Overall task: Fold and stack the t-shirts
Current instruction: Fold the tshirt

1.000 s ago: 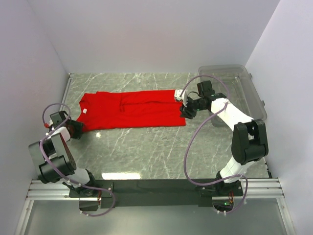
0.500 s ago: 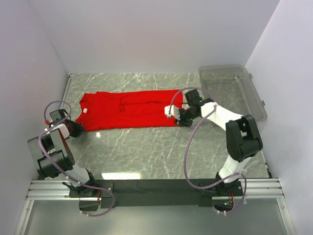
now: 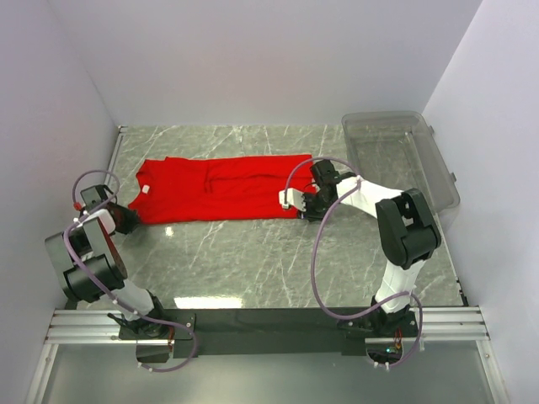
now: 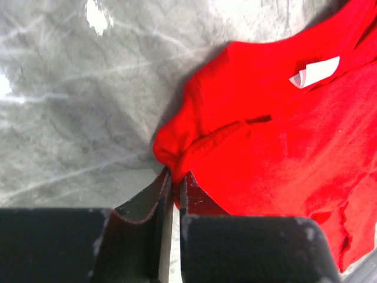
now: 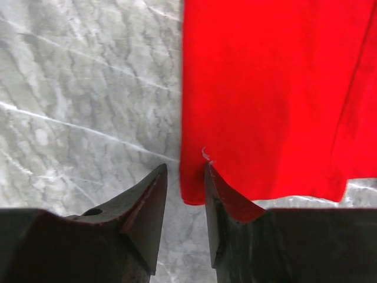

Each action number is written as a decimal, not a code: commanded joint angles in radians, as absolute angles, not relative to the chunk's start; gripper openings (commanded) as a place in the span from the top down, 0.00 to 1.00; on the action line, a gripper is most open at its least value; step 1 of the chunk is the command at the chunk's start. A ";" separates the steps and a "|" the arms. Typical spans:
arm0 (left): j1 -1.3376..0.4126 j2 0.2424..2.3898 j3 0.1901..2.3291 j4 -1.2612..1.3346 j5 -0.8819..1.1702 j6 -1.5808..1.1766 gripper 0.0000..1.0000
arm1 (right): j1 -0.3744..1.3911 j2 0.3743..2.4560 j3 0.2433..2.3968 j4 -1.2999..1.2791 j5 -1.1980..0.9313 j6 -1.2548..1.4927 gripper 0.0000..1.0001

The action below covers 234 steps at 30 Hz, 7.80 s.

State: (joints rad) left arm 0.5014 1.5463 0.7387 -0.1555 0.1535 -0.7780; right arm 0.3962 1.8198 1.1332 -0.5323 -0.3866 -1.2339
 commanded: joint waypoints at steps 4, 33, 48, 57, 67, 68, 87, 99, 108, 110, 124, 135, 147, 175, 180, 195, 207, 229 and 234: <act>0.518 1.586 0.814 -0.169 0.156 -0.733 0.99 | 0.413 1.855 1.167 -0.491 -0.336 -1.210 0.71; 0.456 1.989 1.324 -0.304 0.213 -0.643 0.99 | 0.587 1.448 0.763 -0.595 -0.457 -0.996 1.00; 0.411 1.878 1.393 -0.235 0.092 -0.545 0.61 | 0.982 1.465 0.893 -0.557 -0.496 -0.729 0.54; 0.410 1.652 1.342 -0.279 0.009 -0.459 0.45 | 0.696 1.508 1.141 -0.535 -0.563 -0.611 0.45; 0.455 1.225 0.995 -0.244 0.147 -0.555 0.26 | 0.600 2.089 1.840 -0.506 -0.531 0.048 0.41; 0.471 1.192 0.967 -0.239 0.164 -0.587 0.26 | 0.600 2.121 1.877 -0.494 -0.503 0.105 0.40; 0.476 1.117 0.601 -0.114 0.325 -0.761 0.28 | 0.538 2.408 2.125 -0.506 -0.423 0.167 0.35; 0.474 1.053 0.600 -0.185 0.330 -0.787 0.29 | 0.558 2.588 2.365 -0.402 -0.450 0.419 0.34; 0.476 0.936 0.557 -0.227 0.344 -0.827 0.29 | 0.569 2.658 2.405 -0.380 -0.373 0.572 0.34; 0.476 0.933 0.557 -0.238 0.344 -0.822 0.29 | 0.571 2.663 2.395 -0.388 -0.361 0.589 0.34; 0.474 0.905 0.532 -0.258 0.347 -0.807 0.30 | 0.635 2.669 2.373 -0.463 -0.371 0.563 0.36; 0.476 0.879 0.558 -0.298 0.348 -0.798 0.30 | 0.618 2.672 2.391 -0.485 -0.291 0.609 0.83; 0.476 0.887 0.555 -0.301 0.351 -0.785 0.29 | 0.509 2.606 2.231 -0.299 -0.316 0.732 1.00; 0.212 0.962 0.373 -0.061 0.531 -0.928 0.30 | 0.354 2.163 1.844 -0.290 -0.221 0.369 0.41; -0.067 0.931 0.244 0.055 0.428 -1.153 0.31 | 0.353 1.962 1.705 -0.360 -0.423 -0.083 0.33; -0.690 1.466 0.503 0.064 0.160 -1.439 0.39 | 0.316 1.398 1.193 -0.364 -0.552 -0.261 0.33; -0.831 1.519 0.566 -0.060 0.123 -1.460 0.96 | 0.241 1.292 1.131 -0.373 -0.612 -0.221 0.34; -0.930 0.777 0.354 -0.516 0.008 -1.591 0.36 | 0.232 1.273 1.045 -0.696 -0.910 -0.820 0.32; -0.931 0.632 0.379 -0.614 0.077 -1.563 0.32 | 0.230 1.149 0.892 -0.900 -0.855 -1.486 0.10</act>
State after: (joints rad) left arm -0.9253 0.6975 0.3412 -0.5045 0.0582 -1.5799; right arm 0.2356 1.2457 0.9665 -0.7021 -0.8497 -0.9924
